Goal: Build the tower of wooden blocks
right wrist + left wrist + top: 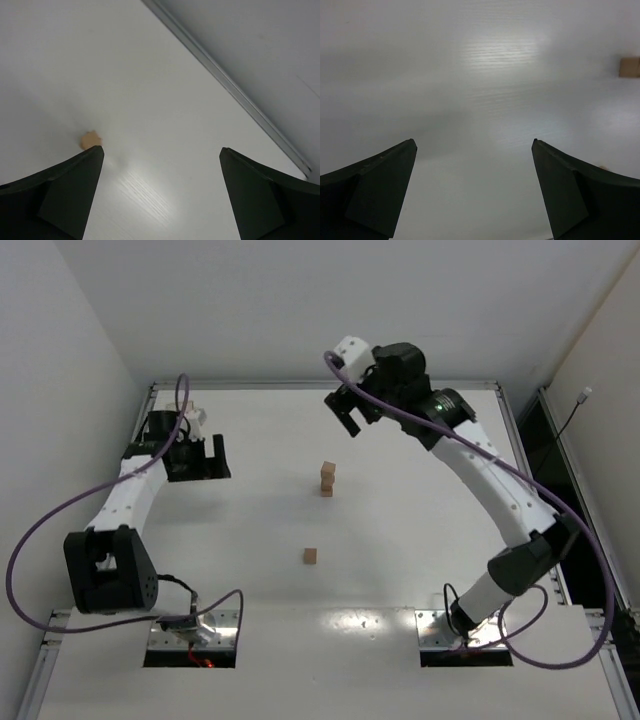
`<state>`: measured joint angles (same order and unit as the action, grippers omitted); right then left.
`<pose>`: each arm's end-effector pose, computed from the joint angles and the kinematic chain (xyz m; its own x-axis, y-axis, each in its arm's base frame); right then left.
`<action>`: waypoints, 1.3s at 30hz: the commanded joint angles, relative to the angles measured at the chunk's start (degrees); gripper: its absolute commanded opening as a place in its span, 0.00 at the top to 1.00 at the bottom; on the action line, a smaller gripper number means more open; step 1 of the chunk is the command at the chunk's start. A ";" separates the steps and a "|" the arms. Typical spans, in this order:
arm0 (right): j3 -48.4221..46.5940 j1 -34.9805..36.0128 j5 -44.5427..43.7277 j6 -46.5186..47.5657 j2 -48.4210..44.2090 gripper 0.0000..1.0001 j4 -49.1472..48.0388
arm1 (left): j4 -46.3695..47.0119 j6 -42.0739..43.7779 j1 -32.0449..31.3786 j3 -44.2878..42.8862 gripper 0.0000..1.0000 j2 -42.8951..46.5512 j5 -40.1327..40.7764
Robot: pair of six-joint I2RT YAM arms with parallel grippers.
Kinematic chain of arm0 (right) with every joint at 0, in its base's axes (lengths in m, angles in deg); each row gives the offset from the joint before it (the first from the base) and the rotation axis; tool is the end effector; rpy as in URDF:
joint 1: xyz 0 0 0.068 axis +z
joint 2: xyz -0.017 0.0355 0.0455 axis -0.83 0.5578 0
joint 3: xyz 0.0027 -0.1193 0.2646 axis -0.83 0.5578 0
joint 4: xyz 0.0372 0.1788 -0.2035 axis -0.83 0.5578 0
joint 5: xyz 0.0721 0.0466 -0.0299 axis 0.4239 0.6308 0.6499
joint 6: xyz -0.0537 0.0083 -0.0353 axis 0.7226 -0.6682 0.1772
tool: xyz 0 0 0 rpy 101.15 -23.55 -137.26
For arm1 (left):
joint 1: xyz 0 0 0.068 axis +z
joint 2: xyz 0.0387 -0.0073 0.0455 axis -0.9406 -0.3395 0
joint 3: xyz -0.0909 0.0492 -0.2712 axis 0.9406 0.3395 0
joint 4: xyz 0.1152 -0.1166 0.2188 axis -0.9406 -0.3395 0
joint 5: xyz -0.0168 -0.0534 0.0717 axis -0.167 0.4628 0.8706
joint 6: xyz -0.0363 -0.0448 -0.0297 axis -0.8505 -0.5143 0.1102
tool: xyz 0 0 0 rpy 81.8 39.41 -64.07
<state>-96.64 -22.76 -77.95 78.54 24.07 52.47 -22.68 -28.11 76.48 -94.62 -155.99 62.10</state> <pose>0.3284 0.2146 0.4342 -0.2769 -0.4566 -0.8455 -0.6109 0.7628 -0.2119 0.3142 0.0217 0.2667 -0.8094 -0.2024 -0.5513 -0.0519 0.9597 -0.2761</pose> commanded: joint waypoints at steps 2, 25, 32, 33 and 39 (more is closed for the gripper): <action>10.11 -7.21 -16.75 -6.13 -3.66 0.00 -7.26 | -2.16 14.09 -11.99 1.11 0.00 6.63 -5.34; 33.00 -41.25 6.26 -13.34 -17.73 0.00 -9.30 | -2.27 35.92 -61.79 9.36 0.17 1.01 7.05; 33.61 -43.01 10.30 -13.34 -16.68 0.00 -9.30 | 2.65 39.26 -61.26 9.98 0.18 -2.77 8.81; 34.13 -43.01 10.31 -13.34 -16.67 0.00 -9.30 | 3.18 39.87 -61.26 9.46 0.18 -2.77 8.20; 35.19 -43.63 12.32 -13.87 -16.67 0.00 -10.35 | 3.70 41.02 -60.20 6.82 0.21 -7.33 7.05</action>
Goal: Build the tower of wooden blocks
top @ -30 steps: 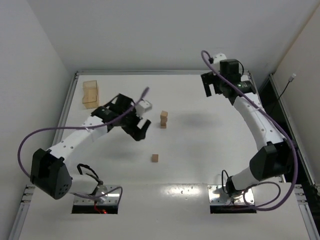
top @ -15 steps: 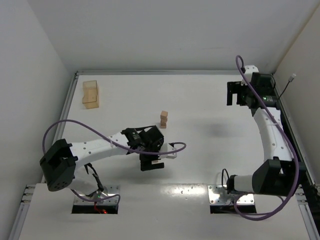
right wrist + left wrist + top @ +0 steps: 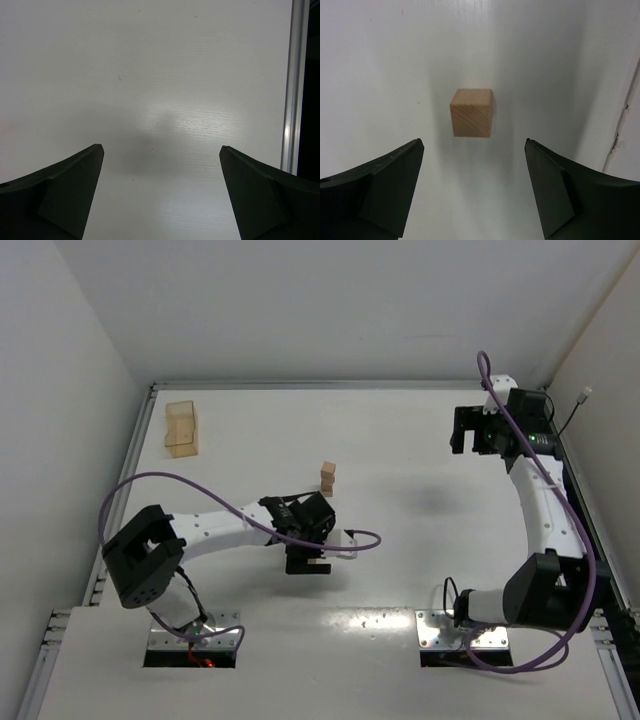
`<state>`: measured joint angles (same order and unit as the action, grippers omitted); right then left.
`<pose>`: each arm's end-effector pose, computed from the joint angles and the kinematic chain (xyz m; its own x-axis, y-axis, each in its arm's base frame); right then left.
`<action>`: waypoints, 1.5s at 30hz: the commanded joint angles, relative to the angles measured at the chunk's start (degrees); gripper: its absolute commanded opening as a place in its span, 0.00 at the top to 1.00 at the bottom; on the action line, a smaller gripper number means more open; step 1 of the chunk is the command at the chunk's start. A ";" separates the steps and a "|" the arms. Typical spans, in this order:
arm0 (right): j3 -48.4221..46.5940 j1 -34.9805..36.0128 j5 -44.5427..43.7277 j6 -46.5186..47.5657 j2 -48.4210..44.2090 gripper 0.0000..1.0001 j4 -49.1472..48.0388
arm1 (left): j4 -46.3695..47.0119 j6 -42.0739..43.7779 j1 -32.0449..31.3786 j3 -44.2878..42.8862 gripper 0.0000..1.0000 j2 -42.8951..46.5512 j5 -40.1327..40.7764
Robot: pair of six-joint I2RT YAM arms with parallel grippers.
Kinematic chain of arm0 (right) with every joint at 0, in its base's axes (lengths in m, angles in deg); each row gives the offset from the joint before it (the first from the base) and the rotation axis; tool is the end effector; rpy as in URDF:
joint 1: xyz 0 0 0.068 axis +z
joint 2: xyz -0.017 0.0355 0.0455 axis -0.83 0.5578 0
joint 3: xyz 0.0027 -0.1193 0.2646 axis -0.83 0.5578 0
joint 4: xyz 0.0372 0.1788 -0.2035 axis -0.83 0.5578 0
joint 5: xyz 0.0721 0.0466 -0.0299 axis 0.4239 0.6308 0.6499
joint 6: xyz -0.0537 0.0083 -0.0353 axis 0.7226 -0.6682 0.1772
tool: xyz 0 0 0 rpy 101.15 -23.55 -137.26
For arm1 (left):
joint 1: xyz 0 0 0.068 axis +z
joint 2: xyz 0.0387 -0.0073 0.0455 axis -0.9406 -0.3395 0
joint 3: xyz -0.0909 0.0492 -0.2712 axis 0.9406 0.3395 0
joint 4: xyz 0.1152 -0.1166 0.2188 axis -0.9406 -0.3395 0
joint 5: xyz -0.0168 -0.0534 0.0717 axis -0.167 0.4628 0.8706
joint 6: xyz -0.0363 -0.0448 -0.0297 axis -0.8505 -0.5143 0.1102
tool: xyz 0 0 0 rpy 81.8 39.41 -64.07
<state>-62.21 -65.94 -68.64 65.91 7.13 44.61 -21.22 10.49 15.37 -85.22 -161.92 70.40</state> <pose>0.3128 -0.0471 0.3323 -0.6207 0.0966 -0.7781 0.0576 0.9953 0.0776 0.1693 -0.2501 0.1851 -0.0128 0.9294 -0.3688 0.9932 0.0545 0.1028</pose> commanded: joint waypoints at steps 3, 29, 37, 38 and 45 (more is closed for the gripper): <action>0.77 -0.96 3.54 -1.24 0.79 0.00 -2.49 | 3.38 2.42 0.91 -3.10 0.22 -2.30 -1.87; -0.37 -0.96 4.69 -1.24 4.13 0.00 -2.49 | 3.74 1.89 3.10 -6.27 0.76 -9.07 -4.51; -0.37 -0.96 6.36 -1.76 4.66 0.00 -2.49 | -2.49 -8.72 3.10 -12.33 1.00 -5.11 -6.35; -0.37 -0.96 6.97 -1.77 4.66 0.00 -2.49 | -3.81 -10.22 3.10 -15.47 1.00 -4.59 -6.35; -0.90 -0.44 8.12 -1.77 5.19 0.00 -2.49 | -19.89 -15.33 3.63 -34.79 1.00 -7.57 -13.02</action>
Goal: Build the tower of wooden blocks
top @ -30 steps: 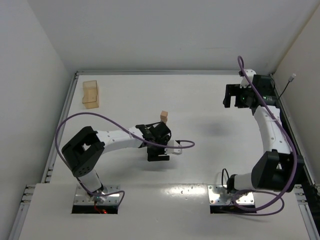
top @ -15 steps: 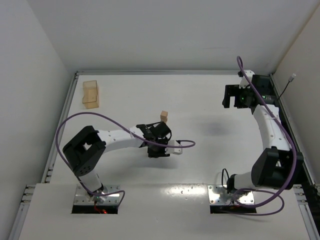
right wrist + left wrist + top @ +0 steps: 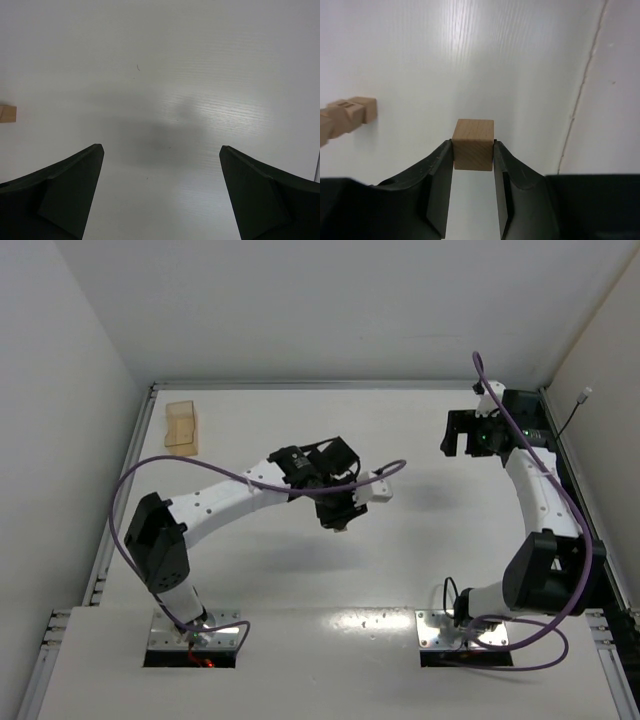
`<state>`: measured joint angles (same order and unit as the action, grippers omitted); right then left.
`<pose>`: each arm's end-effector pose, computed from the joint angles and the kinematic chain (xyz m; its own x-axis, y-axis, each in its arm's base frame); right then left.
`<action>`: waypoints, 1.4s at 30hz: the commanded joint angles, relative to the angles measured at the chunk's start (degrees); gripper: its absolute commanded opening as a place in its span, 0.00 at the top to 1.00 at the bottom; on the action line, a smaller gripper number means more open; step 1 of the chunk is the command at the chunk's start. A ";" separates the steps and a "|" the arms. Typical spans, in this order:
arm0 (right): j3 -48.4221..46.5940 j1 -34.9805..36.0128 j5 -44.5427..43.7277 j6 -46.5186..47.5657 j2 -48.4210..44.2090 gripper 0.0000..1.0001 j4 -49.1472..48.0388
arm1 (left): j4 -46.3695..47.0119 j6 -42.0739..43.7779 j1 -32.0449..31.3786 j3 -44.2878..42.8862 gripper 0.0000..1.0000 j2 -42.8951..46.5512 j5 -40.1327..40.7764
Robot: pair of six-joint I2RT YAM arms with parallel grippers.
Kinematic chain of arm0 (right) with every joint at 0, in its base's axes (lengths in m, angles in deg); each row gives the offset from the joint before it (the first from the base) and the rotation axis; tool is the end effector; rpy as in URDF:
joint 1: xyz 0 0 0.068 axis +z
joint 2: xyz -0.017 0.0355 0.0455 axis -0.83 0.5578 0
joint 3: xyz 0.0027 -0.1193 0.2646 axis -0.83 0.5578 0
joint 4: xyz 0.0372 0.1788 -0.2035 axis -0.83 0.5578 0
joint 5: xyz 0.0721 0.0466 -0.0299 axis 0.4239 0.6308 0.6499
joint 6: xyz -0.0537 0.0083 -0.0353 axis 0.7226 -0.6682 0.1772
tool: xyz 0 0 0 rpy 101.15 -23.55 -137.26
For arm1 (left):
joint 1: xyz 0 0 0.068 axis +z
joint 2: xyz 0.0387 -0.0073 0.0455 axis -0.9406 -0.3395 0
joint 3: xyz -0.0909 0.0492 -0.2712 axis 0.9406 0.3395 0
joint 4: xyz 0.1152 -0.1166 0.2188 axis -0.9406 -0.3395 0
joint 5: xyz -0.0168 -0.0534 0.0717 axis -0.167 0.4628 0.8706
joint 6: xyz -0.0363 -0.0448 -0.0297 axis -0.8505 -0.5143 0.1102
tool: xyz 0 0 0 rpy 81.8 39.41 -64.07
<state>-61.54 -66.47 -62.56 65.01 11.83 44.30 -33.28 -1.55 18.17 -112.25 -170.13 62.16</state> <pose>0.3287 -0.0477 0.3043 -0.6840 0.1298 -0.7179 0.0075 0.9852 0.1710 0.2190 -0.3013 0.2760 -0.2251 0.8221 -0.5230 0.9711 0.2332 -0.0514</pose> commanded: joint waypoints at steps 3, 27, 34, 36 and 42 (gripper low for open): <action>-1.58 0.09 2.57 -1.40 0.49 0.00 -2.18 | -14.77 -5.65 1.97 -17.60 1.00 -3.47 -4.01; -2.11 0.62 3.62 -1.40 2.07 0.00 -1.65 | -17.77 -26.76 15.07 -40.06 1.00 -17.99 19.21; -2.11 0.62 3.62 -1.40 2.07 0.00 -1.65 | -17.77 -26.76 15.07 -40.85 1.00 -20.44 17.88; -2.11 0.62 3.62 -1.40 2.07 0.00 -1.65 | -17.25 -26.76 15.07 -40.85 1.00 -21.06 17.88; -1.58 0.62 3.62 -1.40 2.07 0.00 -1.65 | -17.24 -26.23 14.55 -42.78 1.00 -22.21 17.36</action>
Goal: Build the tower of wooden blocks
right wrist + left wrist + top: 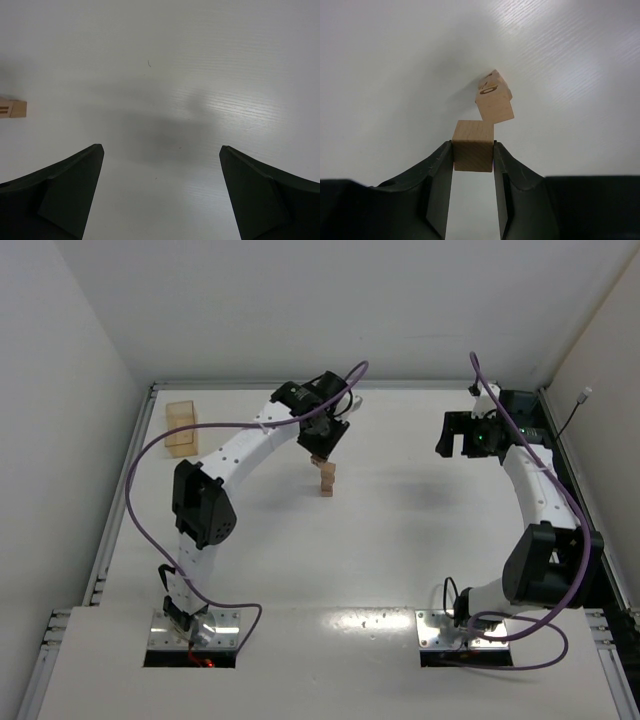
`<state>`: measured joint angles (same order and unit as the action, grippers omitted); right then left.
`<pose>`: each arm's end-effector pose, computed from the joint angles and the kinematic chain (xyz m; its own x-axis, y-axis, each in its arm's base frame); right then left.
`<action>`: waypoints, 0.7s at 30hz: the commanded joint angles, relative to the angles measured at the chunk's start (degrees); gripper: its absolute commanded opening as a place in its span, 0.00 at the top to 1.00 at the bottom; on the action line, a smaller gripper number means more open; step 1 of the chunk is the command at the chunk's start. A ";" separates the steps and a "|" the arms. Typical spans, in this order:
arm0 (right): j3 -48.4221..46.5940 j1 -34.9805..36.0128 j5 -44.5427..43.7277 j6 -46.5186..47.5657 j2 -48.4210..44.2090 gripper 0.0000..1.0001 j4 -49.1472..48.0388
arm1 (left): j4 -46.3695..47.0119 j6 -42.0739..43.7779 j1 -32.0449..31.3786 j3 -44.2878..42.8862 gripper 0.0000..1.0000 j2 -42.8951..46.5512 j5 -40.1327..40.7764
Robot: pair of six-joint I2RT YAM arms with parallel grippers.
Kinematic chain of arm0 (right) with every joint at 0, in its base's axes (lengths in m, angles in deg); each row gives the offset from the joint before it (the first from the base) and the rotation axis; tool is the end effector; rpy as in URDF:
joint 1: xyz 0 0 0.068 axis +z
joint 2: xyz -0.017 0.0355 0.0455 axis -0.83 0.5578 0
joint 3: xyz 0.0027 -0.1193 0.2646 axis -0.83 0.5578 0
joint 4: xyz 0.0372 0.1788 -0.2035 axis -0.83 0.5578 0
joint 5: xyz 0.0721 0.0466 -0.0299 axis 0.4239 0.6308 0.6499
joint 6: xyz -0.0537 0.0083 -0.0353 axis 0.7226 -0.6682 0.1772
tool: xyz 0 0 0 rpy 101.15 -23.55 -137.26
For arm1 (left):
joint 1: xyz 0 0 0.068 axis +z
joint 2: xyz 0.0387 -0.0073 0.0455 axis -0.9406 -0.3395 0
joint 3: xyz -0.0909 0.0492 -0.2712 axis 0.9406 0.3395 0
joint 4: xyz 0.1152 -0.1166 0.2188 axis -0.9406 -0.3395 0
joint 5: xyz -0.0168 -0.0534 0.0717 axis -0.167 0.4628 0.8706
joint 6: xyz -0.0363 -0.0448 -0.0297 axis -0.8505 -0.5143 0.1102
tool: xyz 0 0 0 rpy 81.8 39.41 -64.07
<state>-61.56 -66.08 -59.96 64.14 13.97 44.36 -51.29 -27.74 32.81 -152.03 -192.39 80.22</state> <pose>0.3357 -0.0444 0.2930 -0.7117 0.1446 -0.6875 -0.0138 0.9755 0.2194 0.3727 -0.2809 0.3220 -0.7630 0.4446 -0.4693 0.5047 0.8633 -0.0026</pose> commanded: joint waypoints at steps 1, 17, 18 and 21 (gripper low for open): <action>-1.56 0.22 1.02 -0.52 -0.07 0.00 -1.72 | 0.77 -0.04 -0.10 -3.61 1.00 -0.48 -0.70; -1.04 0.22 1.02 -0.52 0.45 0.00 -2.24 | 0.77 0.48 -1.77 -4.14 1.00 -2.07 -2.27; -1.03 0.22 1.02 -0.52 0.45 0.00 -2.24 | 0.77 0.48 -1.77 -4.14 1.00 -2.07 -2.28; -1.03 0.22 1.02 -0.52 0.45 0.00 -2.24 | 0.77 0.48 -1.77 -4.14 1.00 -2.07 -2.28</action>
<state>-61.56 -66.08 -59.96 64.14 14.41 44.32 -50.94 -27.49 31.50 -153.78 -194.70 78.66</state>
